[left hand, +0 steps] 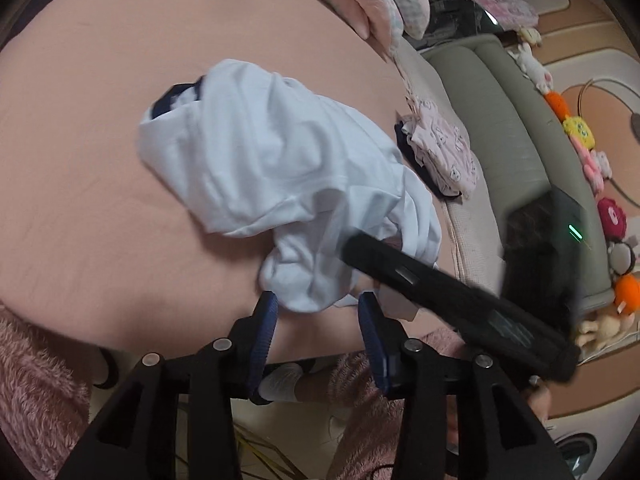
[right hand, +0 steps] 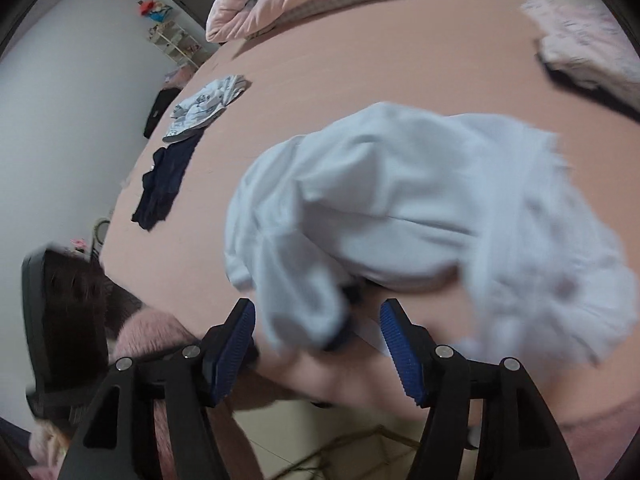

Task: Fold clothes

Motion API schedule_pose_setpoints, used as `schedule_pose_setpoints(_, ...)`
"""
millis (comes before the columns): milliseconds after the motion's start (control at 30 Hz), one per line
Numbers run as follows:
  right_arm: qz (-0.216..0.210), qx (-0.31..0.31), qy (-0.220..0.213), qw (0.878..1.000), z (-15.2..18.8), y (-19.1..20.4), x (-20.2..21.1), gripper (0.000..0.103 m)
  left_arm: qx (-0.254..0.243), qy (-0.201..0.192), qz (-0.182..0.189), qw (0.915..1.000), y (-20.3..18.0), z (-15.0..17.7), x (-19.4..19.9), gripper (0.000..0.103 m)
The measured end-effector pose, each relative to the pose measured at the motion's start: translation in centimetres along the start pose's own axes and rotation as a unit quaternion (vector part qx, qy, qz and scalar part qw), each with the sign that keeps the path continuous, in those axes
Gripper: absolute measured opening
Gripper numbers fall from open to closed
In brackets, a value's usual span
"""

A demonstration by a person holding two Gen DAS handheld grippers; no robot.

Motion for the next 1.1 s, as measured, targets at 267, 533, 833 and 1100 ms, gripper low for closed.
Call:
schedule_pose_setpoints(267, 0.114, 0.050, -0.032, 0.992, 0.9, -1.8, 3.0, 0.011, 0.030, -0.008, -0.032, 0.9990, 2.4, -1.0, -1.0, 0.039)
schedule_pose_setpoints(533, 0.225, 0.029, -0.141, 0.964, -0.2, -7.7, 18.5, 0.010, 0.016, 0.008, -0.037, 0.9991, 0.8, -0.7, -3.6, 0.039)
schedule_pose_setpoints(833, 0.276, 0.006, -0.106, 0.955, 1.5, -11.3, 20.4, 0.020, -0.090, 0.062, -0.024, 0.9937, -4.3, 0.8, -6.9, 0.036)
schedule_pose_setpoints(1100, 0.262, 0.041, -0.159, 0.951, -0.2, -8.6, 23.7, 0.029, -0.096, 0.006, -0.009, 0.9953, -8.1, -4.8, -6.0, 0.012)
Point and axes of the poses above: each gripper's, at about its wrist camera, not at the fingertips, and x roughly against the way its jaws point, y to its left, z to its underside, the point moved 9 cm from there along -x, roughly the way its jaws point, and after that the axes turned 12 degrees about -z, right-handed, at the moved point
